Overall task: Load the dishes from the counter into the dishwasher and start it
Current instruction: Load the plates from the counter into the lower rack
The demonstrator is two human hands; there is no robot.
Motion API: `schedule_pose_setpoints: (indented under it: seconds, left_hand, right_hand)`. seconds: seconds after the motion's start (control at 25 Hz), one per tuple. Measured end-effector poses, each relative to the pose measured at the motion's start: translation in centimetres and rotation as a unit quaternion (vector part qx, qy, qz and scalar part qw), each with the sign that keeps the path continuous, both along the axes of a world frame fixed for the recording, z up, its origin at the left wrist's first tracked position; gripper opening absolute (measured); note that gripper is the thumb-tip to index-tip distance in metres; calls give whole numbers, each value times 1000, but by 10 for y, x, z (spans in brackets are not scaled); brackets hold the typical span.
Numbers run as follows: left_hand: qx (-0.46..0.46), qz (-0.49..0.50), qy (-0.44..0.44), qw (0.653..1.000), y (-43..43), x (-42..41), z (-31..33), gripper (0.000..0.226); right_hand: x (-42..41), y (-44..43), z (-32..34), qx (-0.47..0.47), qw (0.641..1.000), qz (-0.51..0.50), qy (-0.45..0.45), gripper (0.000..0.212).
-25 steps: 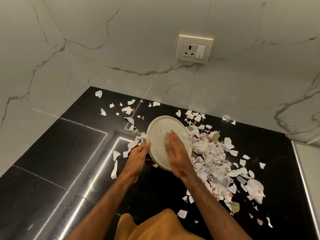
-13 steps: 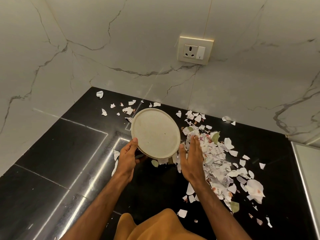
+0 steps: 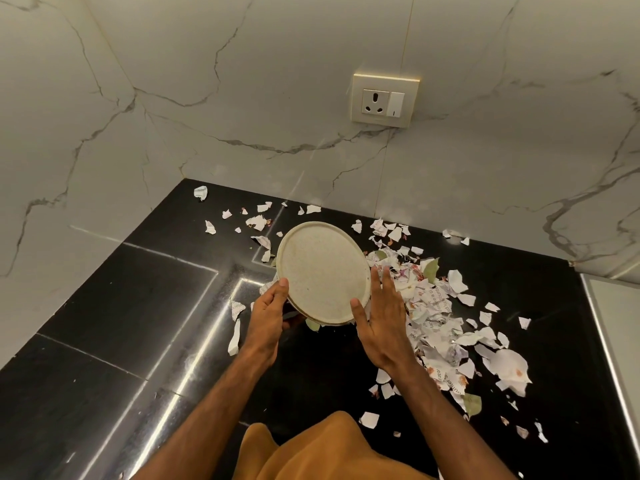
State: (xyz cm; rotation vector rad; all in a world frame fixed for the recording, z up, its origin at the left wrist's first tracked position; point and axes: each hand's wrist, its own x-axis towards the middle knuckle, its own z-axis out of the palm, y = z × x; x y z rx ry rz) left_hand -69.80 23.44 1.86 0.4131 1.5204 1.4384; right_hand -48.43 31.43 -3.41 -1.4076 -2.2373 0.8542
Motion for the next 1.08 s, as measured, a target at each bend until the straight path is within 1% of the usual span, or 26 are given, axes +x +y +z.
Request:
schedule_pose_setpoints:
  seconds: [0.08, 0.24, 0.28, 0.32, 0.36, 0.4, 0.48, 0.56, 0.6, 0.68, 0.84, 1.08]
  left_hand:
    - [1, -1, 7, 1000, 1, 5, 2, 35]
    - [0, 4, 4, 1000, -1, 16, 6, 35]
    - [-2, 4, 0, 1000, -2, 17, 7, 34]
    - [-4, 4, -4, 1000, -4, 18, 8, 33]
    - [-7, 8, -8, 1000, -4, 17, 8, 32]
    - [-10, 10, -10, 1000, -5, 17, 9, 32]
    - [-14, 8, -5, 1000, -8, 17, 9, 33]
    - [-16, -7, 10, 1000, -12, 17, 7, 35]
    - [-18, -15, 18, 1000, -14, 18, 6, 35]
    - [-18, -31, 27, 999, -19, 24, 2, 34]
    - [-5, -90, 30, 995, -32, 39, 4, 25]
    - [15, -216, 47, 975, -68, 84, 15, 29]
  right_hand:
    - [-1, -4, 3, 18, 999, 35, -38, 71]
    - [1, -9, 5, 26, 997, 28, -65, 72]
    - [3, -10, 4, 24, 997, 26, -74, 72]
    - [5, -11, 5, 7, 998, 17, -65, 74]
    - [6, -11, 5, -24, 999, -3, -25, 76]
    - [7, -12, 7, -58, 997, -37, 38, 77]
    - [13, -11, 15, -97, 976, -120, 152, 73]
    - [21, -13, 28, -128, 951, -192, 205, 61]
    - [25, -15, 34, -136, 941, -217, 220, 55]
    - [31, -24, 42, -123, 933, -244, 235, 50]
    - [51, -61, 49, -132, 912, -285, 265, 49]
    - [107, -148, 46, -102, 865, -385, 304, 42]
